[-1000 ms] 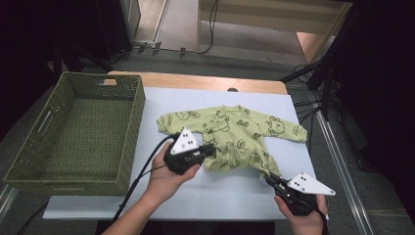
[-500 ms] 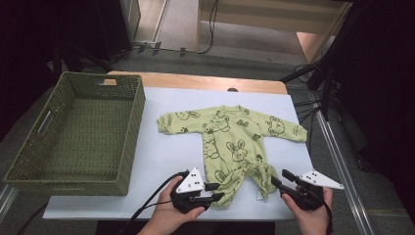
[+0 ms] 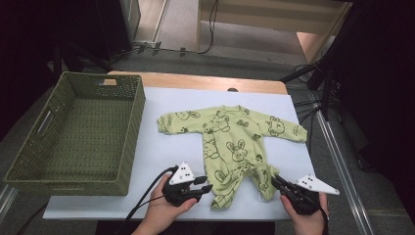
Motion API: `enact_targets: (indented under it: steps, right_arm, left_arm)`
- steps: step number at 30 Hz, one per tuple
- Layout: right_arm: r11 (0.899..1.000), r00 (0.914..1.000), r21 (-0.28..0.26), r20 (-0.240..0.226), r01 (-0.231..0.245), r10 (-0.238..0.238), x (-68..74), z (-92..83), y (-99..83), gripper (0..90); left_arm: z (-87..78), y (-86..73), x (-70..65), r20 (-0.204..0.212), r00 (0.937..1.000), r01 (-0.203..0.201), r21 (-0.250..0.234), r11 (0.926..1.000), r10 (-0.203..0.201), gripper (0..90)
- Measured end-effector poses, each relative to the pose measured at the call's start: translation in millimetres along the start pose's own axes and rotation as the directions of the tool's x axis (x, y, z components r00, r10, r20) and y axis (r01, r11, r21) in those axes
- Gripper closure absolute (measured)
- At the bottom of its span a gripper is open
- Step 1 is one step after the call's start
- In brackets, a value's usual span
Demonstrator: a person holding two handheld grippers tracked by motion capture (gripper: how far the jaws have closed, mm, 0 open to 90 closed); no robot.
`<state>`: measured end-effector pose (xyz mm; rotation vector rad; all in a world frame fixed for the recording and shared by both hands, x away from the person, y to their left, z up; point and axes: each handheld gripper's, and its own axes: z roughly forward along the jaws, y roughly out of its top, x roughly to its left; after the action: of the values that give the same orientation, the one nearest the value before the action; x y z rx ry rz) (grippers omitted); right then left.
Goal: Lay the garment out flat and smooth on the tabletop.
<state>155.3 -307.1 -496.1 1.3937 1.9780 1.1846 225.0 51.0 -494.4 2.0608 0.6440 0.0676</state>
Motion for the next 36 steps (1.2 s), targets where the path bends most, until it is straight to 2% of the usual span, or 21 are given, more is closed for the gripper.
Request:
enact_targets:
  steps: [2,4,6,8,10,11,13,14,16,17,18,20,21,23,24,26,28,30,32,33,36]
  right_arm:
    - [0.998,0.9985,-0.055,-0.031,0.044,-0.046,11.8,-12.3,1.9,80.2]
    - [0.994,0.995,-0.078,-0.063,0.073,-0.078,24.7,-21.5,0.7,80.2]
    - [0.991,0.9884,-0.088,-0.109,0.097,-0.106,37.5,-25.7,-3.0,80.0]
    - [0.991,0.9811,-0.073,-0.148,0.115,-0.125,50.9,-27.4,-8.7,79.6]
    - [0.988,0.9721,-0.037,-0.178,0.149,-0.153,61.8,-26.4,-14.7,76.5]
    - [0.986,0.9653,-0.013,-0.204,0.164,-0.163,65.4,-25.0,-17.7,71.8]
    - [0.982,0.9419,0.021,-0.288,0.187,-0.173,67.8,-21.8,-22.8,59.2]
    - [0.98,0.9375,0.017,-0.297,0.196,-0.182,67.5,-22.0,-24.7,54.2]
    - [0.987,0.9398,-0.011,-0.304,0.159,-0.155,59.6,-26.1,-24.7,51.4]
    - [0.992,0.9431,-0.034,-0.308,0.12,-0.125,52.4,-29.0,-22.9,51.4]
    - [0.995,0.9503,-0.05,-0.295,0.087,-0.098,44.8,-31.5,-20.1,51.7]
    - [0.997,0.9719,-0.051,-0.225,0.06,-0.07,32.0,-32.6,-14.8,54.4]
    - [0.998,0.9842,-0.045,-0.166,0.054,-0.061,23.0,-30.8,-11.7,55.6]
    - [0.999,0.9946,-0.031,-0.103,0.009,-0.013,8.0,-22.8,-8.2,57.7]
    - [1.0,0.9977,0.003,-0.066,-0.019,0.019,1.0,-15.9,-6.8,57.6]
    - [0.997,0.9986,0.061,-0.008,-0.052,0.052,-8.7,-0.3,-5.5,57.5]
    - [0.993,0.9977,0.097,0.012,-0.068,0.067,-12.4,14.5,-5.6,54.2]
    - [0.99,0.9973,0.119,0.01,-0.074,0.073,-12.8,26.2,-5.6,50.8]
    - [0.987,0.9961,0.138,0.034,-0.086,0.082,-12.4,34.9,-5.7,47.9]
    - [0.985,0.9958,0.149,0.036,-0.089,0.084,-11.6,38.3,-5.5,48.1]
    - [0.984,0.9982,0.167,0.033,-0.056,0.051,-5.7,44.3,-3.3,51.9]
  left_arm:
    - [4.4,2.4,1.1,-0.018,0.9998,0.007,0.015,0.9999,-0.006,69.8]
    - [11.1,5.1,3.9,-0.064,0.9976,0.028,0.052,0.9983,-0.025,76.5]
    - [18.4,7.2,7.4,-0.097,0.9947,0.041,0.085,0.9955,-0.033,80.6]
    - [24.4,9.1,10.2,-0.106,0.9932,0.059,0.099,0.9933,-0.048,82.9]
    - [29.2,10.8,10.8,-0.115,0.9923,0.059,0.109,0.9923,-0.046,83.2]
    - [31.2,11.2,10.9,-0.111,0.9927,0.059,0.113,0.9918,-0.047,83.2]
    - [34.2,11.1,10.3,-0.119,0.9921,0.055,0.123,0.9909,-0.041,83.1]
    - [34.7,10.9,10.1,-0.123,0.9916,0.054,0.126,0.9905,-0.039,83.1]
    - [34.0,10.8,11.0,-0.132,0.9906,0.054,0.124,0.9908,-0.037,81.4]
    - [32.8,11.0,12.0,-0.132,0.9903,0.06,0.116,0.9915,-0.044,79.4]
    - [31.6,11.4,13.1,-0.13,0.9901,0.067,0.107,0.9921,-0.053,77.5]
    - [30.0,12.4,14.4,-0.149,0.9873,0.07,0.102,0.9923,-0.054,72.3]
    - [30.3,12.7,14.5,-0.158,0.9857,0.074,0.096,0.9926,-0.058,69.2]
    - [32.3,12.4,14.3,-0.17,0.9839,0.072,0.104,0.992,-0.054,63.8]
    - [34.4,11.9,13.9,-0.176,0.983,0.071,0.112,0.9912,-0.05,61.1]
    - [38.2,10.4,13.6,-0.192,0.9805,0.067,0.129,0.9893,-0.042,58.2]
    - [40.6,9.6,11.7,-0.204,0.9788,0.051,0.133,0.9898,-0.023,56.6]
    - [43.6,9.4,6.3,-0.242,0.9699,0.005,0.148,0.989,0.031,55.4]
    - [45.7,9.4,3.1,-0.265,0.9627,-0.013,0.154,0.9879,0.055,56.2]
    - [46.1,9.6,3.3,-0.266,0.9625,-0.01,0.153,0.9882,0.051,58.1]
    - [46.5,11.2,6.1,-0.262,0.9639,-0.003,0.161,0.987,0.045,64.8]
